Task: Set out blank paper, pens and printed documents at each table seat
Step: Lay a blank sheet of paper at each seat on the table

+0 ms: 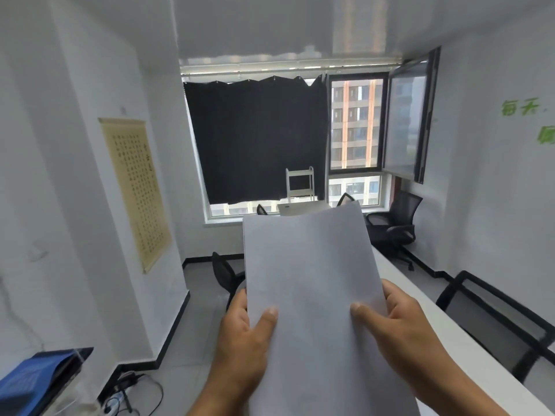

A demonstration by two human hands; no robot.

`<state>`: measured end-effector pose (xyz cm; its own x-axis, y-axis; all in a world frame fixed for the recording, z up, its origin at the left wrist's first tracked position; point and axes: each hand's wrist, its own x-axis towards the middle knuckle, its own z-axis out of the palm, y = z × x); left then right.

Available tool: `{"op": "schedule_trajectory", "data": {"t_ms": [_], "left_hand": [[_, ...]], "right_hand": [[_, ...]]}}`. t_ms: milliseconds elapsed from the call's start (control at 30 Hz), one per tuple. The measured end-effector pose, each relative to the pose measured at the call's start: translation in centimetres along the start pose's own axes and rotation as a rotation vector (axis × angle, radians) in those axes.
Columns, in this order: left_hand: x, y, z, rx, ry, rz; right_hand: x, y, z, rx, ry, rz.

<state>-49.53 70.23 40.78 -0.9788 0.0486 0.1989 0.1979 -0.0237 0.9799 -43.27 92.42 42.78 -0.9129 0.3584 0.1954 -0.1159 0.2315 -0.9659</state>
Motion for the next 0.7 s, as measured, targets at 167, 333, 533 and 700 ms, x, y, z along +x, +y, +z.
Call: {"op": "schedule_trajectory", "data": {"t_ms": [167, 333, 533, 700], "left_hand": [[0.3, 1.8, -7.3, 0.007, 0.017, -0.02], [3.2, 1.7, -10.5, 0.02, 0.04, -0.025], [10.1, -0.3, -11.6, 0.057, 0.073, -0.041], [17.6, -1.2, -11.8, 0.092, 0.096, -0.028]], "right_hand": [[-0.6, -2.3, 6.9, 0.021, -0.026, -0.029], [1.7, -2.6, 11.1, 0.057, -0.054, -0.033], [8.5, -0.8, 14.9, 0.099, -0.084, -0.005], [16.1, 0.5, 17.8, 0.121, -0.087, -0.007]]}}
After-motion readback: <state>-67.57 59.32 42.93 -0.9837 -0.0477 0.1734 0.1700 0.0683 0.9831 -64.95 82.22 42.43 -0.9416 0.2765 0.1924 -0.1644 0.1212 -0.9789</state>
